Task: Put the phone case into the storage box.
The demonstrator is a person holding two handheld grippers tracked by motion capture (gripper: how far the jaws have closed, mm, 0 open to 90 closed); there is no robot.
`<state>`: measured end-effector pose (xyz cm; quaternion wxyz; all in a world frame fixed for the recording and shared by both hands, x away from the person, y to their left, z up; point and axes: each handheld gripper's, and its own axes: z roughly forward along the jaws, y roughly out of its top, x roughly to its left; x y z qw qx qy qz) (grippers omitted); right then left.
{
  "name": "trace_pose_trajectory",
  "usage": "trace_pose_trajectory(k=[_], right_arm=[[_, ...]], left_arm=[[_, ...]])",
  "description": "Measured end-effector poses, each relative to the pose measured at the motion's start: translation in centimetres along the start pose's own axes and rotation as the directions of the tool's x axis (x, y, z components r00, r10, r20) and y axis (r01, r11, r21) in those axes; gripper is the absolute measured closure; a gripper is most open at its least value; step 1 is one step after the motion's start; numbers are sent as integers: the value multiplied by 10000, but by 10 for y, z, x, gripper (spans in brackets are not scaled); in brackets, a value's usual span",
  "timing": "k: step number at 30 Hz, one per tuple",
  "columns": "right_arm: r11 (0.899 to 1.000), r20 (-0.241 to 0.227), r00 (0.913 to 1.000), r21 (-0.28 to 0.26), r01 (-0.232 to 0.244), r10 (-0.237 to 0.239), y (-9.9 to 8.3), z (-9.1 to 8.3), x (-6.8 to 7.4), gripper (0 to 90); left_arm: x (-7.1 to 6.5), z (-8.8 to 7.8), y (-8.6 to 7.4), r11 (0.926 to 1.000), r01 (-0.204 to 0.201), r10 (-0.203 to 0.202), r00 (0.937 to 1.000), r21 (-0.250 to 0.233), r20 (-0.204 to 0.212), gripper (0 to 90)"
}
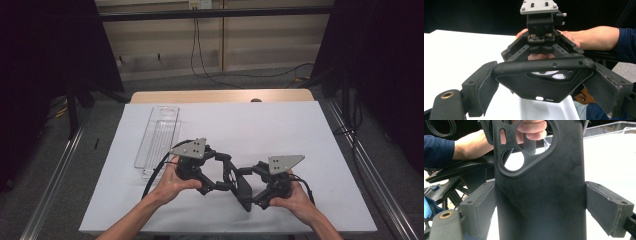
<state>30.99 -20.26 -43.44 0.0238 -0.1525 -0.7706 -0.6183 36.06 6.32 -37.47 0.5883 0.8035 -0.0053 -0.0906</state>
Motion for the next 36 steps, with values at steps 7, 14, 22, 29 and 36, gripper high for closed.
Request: trace_pose_trajectory(k=[7,14,22,29,36], right_arm=[[9999,293,9995,0,-122,122,0,0,0,88],[9996,498,9985,-195,-224,234,1,-3,0,57],[9967,1492,9874,-685,-437,536,2,-11,-2,8],[9951,2030,9765,-816,-567,723,0,-13,-1,7],[9917,2942,9517,-1160,-559,881,1,-20,-1,0]], left_arm=[[2,-4,1,9999,127,-130,9997,-108,-197,148],[3,-12,4,9990,309,-327,9978,-316,-582,148],[7,-21,4,9972,643,-684,9908,-385,-1164,148],[7,-25,5,9957,822,-876,9861,-432,-1415,147],[8,-32,6,9944,958,-1022,9788,-446,-1773,147]])
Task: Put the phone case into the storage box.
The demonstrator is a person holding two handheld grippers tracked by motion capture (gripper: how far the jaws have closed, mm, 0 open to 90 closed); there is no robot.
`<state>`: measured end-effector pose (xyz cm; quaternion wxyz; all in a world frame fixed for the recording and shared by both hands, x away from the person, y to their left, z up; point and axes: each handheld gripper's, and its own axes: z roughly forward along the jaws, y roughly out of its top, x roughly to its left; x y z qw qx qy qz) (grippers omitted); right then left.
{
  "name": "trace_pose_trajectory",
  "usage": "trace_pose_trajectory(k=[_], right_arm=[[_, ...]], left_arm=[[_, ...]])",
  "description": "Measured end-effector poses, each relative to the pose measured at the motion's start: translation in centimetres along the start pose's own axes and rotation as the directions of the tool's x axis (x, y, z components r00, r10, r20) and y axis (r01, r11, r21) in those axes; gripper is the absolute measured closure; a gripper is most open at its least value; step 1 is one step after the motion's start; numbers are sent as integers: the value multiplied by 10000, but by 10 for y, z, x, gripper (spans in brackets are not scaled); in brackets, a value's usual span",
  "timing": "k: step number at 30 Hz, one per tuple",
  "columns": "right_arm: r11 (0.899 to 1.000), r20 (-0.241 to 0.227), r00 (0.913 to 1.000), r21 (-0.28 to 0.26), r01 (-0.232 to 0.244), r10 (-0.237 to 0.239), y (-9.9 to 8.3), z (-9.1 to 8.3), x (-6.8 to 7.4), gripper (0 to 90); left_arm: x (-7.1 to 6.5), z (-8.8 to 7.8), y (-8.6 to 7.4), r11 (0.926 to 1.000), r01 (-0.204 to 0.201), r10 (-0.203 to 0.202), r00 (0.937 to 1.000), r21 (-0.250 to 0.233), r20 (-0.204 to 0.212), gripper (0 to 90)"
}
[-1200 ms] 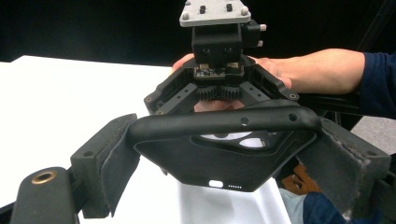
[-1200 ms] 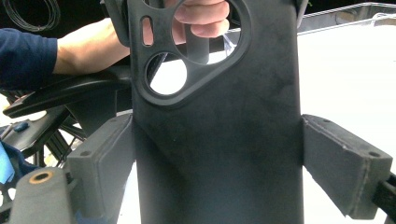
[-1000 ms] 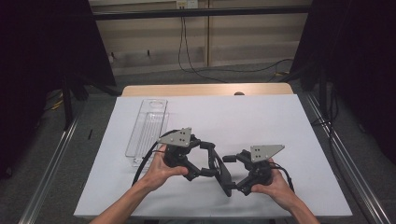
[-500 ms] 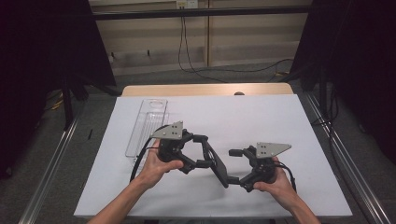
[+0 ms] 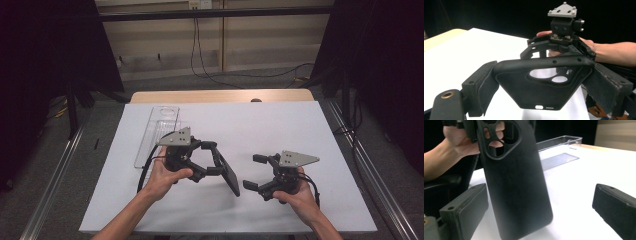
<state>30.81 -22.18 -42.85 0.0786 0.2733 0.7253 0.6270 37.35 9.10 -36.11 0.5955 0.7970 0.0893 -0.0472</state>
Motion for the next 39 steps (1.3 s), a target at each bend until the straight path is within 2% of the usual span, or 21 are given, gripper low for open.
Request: trace_pose_trajectory(k=[5,7,8,10,13,15,18,21,22,25,28,31,33,34,39], right_arm=[[10000,491,9988,56,2,-4,0,-2,-1,10],[9995,746,9967,56,315,-318,1,-3,0,2],[9991,917,9949,116,407,-416,2,-4,2,30],[9965,1241,9888,101,827,-833,3,-6,6,19],[9939,1699,9797,-105,1098,-1064,5,-9,9,13],[9943,1902,9763,-47,1062,-1034,5,-12,10,10],[9949,2465,9651,-243,974,-885,0,-19,12,0],[9966,2635,9616,-96,818,-764,-4,-22,11,0],[9969,2812,9571,-150,776,-703,-5,-22,11,0],[9972,2984,9517,52,743,-724,-6,-24,12,0],[9976,3031,9507,19,689,-662,-8,-28,14,0],[9976,3222,9443,23,694,-665,-9,-34,17,0],[9972,3674,9270,313,685,-752,-11,-38,18,0],[9979,3808,9223,292,585,-652,-12,-41,18,0],[9988,4118,9099,177,456,-489,-16,-49,18,0]], left_arm=[[1,-1,0,9998,196,-196,9996,13,-221,147],[1,-2,0,9998,214,-212,9993,44,-297,147],[1,-2,0,9996,286,-284,9991,47,-320,147],[1,-4,0,9995,320,-318,9987,36,-392,146],[0,-7,1,9993,374,-375,9980,-40,-507,146],[0,-9,1,9992,394,-398,9972,-76,-629,146],[1,-12,2,9989,449,-456,9961,-98,-751,146],[0,-13,2,9986,523,-520,9947,13,-887,146],[-1,-13,2,9985,546,-538,9944,73,-906,146],[-3,-12,3,9983,567,-553,9939,119,-952,146],[-4,-13,4,9986,528,-514,9932,102,-1040,146],[-4,-16,4,9983,579,-572,9913,24,-1187,146],[-3,-17,5,9982,594,-585,9896,26,-1314,146],[-3,-18,5,9979,655,-650,9884,-10,-1375,146],[-2,-22,6,9974,721,-713,9827,-19,-1709,146]])
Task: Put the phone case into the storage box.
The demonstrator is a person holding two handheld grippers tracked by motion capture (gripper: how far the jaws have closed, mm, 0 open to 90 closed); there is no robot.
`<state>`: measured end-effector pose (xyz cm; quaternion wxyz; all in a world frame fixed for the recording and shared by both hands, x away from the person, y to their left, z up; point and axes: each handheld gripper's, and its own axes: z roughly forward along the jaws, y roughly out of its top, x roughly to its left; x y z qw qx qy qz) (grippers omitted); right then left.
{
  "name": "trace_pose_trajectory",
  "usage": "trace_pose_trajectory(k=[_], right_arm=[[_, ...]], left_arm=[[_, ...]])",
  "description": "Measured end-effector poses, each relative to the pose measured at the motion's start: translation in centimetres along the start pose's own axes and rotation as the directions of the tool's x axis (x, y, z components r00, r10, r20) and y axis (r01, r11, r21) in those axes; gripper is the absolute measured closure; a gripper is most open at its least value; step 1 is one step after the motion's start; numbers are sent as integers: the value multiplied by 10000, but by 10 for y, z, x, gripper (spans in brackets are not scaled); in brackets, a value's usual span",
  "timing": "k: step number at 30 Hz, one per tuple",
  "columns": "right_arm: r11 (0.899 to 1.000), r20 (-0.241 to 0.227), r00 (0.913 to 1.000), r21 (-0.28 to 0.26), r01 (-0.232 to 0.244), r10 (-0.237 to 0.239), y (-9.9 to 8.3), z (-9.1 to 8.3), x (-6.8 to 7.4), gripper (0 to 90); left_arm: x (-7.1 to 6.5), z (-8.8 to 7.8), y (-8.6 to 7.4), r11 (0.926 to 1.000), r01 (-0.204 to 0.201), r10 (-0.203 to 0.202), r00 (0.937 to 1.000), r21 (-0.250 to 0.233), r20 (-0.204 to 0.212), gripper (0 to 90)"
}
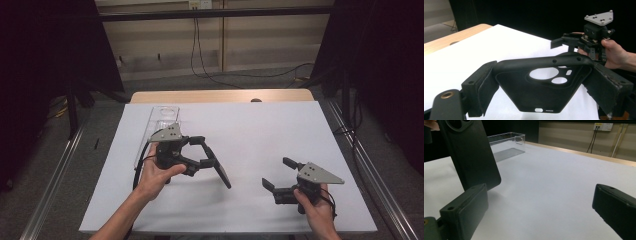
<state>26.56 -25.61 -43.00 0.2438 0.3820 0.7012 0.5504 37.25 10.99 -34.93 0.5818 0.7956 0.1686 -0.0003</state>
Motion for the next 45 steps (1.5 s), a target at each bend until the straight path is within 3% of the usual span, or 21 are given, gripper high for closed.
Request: trace_pose_trajectory(k=[4,10,12,15,18,22,37,45], right_arm=[[10000,255,9996,3,-93,93,-2,-6,-2,0],[9998,1029,9945,-116,-186,197,-9,-16,-7,0],[9991,1132,9929,-255,-327,354,-10,-20,-9,0],[9998,1319,9912,-194,-96,121,-13,-23,-15,0],[9988,1427,9891,-375,-317,367,-15,-25,-19,0],[9997,1462,9890,-136,-211,228,-18,-24,-20,0],[9979,1521,9875,-559,-324,406,-18,-30,-21,0],[9989,1416,9895,-400,-228,283,-19,-27,-19,0]], left_arm=[[2,-2,1,9999,131,-132,9997,-73,-184,145],[6,-7,1,9996,250,-255,9984,-105,-496,145],[8,-8,1,9996,265,-272,9978,-132,-602,145],[9,-10,1,9993,321,-334,9964,-183,-773,145],[11,-13,2,9993,307,-328,9950,-235,-947,145],[13,-15,2,9985,467,-499,9916,-288,-1193,145],[22,-27,17,9963,585,-699,9775,-626,-1989,144],[27,-36,31,9956,477,-668,9643,-802,-2562,144]])
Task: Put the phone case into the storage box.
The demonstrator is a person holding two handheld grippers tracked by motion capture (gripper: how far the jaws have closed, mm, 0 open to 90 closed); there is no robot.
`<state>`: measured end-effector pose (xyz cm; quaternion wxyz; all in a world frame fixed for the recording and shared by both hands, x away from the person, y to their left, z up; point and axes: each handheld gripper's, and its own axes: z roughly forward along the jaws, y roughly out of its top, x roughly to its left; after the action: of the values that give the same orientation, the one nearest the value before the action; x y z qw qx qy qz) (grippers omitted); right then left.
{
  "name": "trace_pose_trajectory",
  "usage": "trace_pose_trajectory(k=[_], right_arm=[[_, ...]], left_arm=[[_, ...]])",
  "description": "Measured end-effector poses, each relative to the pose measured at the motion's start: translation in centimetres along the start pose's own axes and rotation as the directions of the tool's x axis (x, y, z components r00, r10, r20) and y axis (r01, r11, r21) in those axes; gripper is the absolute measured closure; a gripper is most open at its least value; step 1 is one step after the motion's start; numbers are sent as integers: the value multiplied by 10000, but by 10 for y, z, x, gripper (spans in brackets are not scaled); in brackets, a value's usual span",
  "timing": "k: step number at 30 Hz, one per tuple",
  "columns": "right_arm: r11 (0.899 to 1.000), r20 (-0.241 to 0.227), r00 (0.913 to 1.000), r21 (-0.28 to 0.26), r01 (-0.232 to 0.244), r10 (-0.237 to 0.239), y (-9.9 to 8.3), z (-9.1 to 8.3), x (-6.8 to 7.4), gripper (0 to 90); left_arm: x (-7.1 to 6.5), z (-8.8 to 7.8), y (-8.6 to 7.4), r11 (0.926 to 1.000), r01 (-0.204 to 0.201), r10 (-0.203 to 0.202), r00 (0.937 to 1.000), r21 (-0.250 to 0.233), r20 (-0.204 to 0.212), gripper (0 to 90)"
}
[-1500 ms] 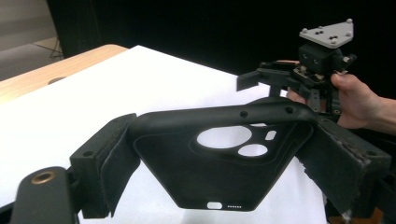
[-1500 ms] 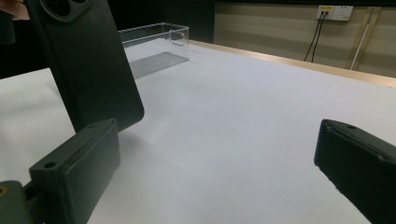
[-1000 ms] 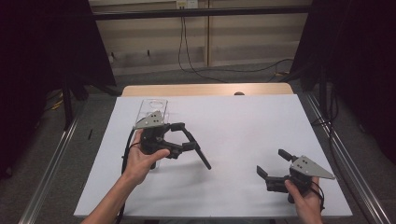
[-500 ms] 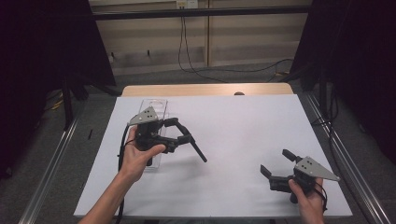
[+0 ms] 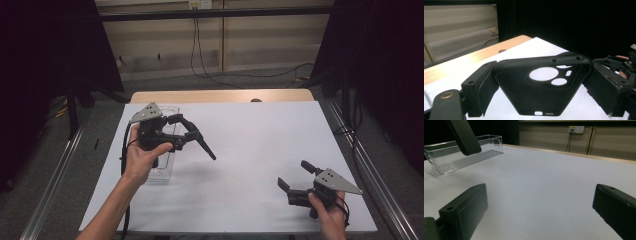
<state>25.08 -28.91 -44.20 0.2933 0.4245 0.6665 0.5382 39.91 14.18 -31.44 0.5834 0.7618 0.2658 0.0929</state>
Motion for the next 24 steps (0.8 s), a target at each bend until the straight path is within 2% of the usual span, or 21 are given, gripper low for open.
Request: trace_pose_trajectory(k=[8,14,24], right_arm=[[9999,192,9998,-110,110,-108,1,-2,0,0],[9999,165,9998,-94,101,-100,1,-2,0,0],[9999,113,9999,-108,131,-130,1,-2,0,0]], left_arm=[[8,-6,9,10000,-14,11,9989,-63,-458,144],[16,-11,17,9999,-101,101,9960,1,-888,143],[26,-14,28,9999,-122,127,9910,48,-1331,143]])
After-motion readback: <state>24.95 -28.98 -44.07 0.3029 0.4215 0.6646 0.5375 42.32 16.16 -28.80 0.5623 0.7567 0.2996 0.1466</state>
